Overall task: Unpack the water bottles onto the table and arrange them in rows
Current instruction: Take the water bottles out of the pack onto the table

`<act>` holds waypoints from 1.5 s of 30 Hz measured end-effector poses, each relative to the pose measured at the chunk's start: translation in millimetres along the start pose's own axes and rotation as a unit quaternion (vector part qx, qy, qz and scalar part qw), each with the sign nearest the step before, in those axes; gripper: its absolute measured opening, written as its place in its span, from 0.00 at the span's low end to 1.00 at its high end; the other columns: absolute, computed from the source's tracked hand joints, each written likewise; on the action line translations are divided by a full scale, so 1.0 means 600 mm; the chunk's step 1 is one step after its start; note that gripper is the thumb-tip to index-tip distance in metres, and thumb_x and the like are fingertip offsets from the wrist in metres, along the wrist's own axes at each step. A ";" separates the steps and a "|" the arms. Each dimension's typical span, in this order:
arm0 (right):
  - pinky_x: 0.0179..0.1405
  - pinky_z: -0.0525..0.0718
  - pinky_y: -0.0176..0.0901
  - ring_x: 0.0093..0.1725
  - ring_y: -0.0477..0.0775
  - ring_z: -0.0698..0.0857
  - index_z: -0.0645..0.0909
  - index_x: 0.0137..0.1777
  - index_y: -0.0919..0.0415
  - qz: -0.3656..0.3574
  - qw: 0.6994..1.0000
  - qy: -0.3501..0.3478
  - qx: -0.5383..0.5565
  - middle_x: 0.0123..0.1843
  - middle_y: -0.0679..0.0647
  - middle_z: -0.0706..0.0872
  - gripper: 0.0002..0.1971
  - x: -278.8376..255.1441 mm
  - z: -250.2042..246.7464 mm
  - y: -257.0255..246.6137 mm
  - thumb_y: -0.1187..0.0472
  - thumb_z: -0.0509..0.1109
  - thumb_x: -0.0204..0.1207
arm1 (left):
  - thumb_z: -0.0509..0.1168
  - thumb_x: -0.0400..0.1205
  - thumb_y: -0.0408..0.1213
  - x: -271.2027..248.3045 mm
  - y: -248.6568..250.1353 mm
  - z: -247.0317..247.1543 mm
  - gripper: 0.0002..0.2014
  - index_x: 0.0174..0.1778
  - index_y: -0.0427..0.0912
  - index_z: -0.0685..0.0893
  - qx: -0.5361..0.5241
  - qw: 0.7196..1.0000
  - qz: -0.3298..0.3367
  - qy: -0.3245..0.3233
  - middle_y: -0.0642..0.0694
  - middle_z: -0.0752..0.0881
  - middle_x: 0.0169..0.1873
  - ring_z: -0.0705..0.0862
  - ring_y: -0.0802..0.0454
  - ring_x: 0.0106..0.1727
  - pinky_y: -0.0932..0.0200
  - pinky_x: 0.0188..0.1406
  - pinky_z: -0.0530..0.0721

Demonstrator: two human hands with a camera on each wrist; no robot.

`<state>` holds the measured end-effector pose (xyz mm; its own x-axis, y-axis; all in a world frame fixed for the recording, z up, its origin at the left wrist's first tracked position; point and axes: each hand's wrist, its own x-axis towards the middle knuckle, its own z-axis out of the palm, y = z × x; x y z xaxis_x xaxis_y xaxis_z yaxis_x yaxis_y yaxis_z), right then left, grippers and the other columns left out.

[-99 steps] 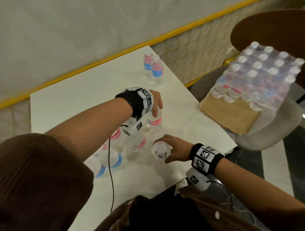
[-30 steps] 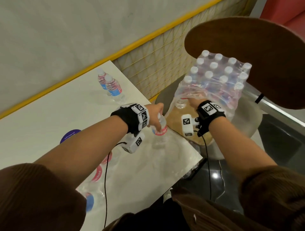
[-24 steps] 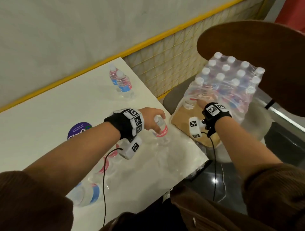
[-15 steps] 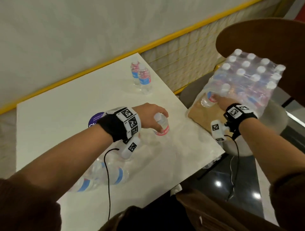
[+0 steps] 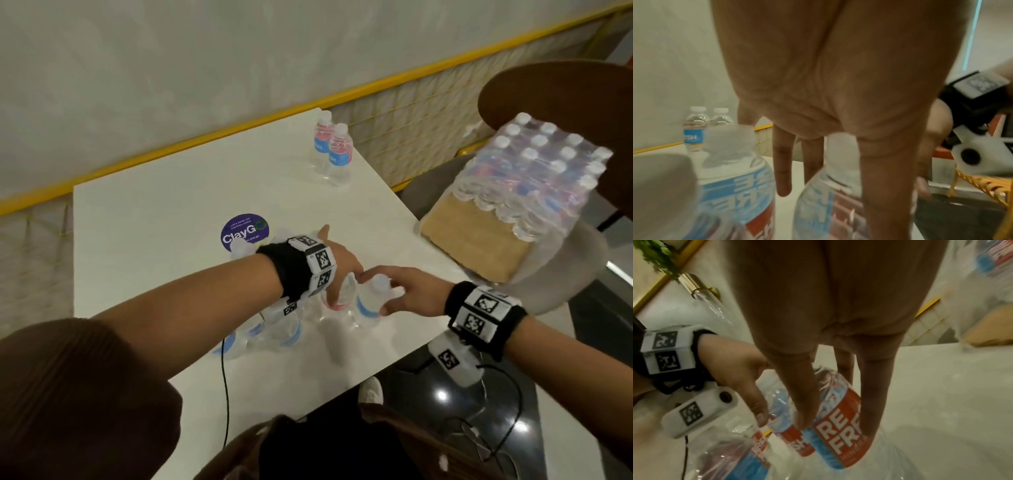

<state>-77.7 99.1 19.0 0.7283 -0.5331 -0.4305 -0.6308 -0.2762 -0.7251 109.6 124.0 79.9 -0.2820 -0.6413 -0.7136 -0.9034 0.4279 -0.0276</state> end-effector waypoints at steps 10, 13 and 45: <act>0.67 0.78 0.59 0.69 0.59 0.77 0.66 0.73 0.35 0.122 0.938 -0.019 0.323 0.74 0.51 0.73 0.34 0.007 0.043 -0.009 0.58 0.70 0.66 | 0.68 0.79 0.48 -0.119 -0.109 0.006 0.30 0.77 0.52 0.67 -0.272 0.940 -0.002 0.207 0.51 0.70 0.77 0.69 0.52 0.77 0.59 0.75 0.66; 0.61 0.78 0.71 0.73 0.74 0.69 0.68 0.74 0.36 0.212 0.847 0.009 0.487 0.79 0.57 0.65 0.29 0.016 0.047 0.010 0.38 0.66 0.72 | 0.65 0.81 0.49 -0.162 -0.168 0.041 0.29 0.78 0.53 0.66 -0.323 0.914 -0.062 0.236 0.53 0.66 0.79 0.64 0.55 0.79 0.65 0.72 0.60; 0.51 0.86 0.57 0.62 0.66 0.82 0.70 0.75 0.59 0.288 0.858 0.044 0.423 0.75 0.62 0.69 0.30 0.041 0.043 0.015 0.42 0.64 0.79 | 0.62 0.83 0.42 0.063 -0.023 -0.115 0.26 0.78 0.48 0.67 -0.138 0.981 0.011 0.138 0.44 0.68 0.78 0.69 0.46 0.77 0.53 0.75 0.69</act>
<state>-58.8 104.2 -11.9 0.3148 -0.4540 -0.8335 -0.4318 0.7135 -0.5518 89.1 50.1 101.5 -0.3437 -0.7979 -0.4952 -0.9388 0.2786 0.2027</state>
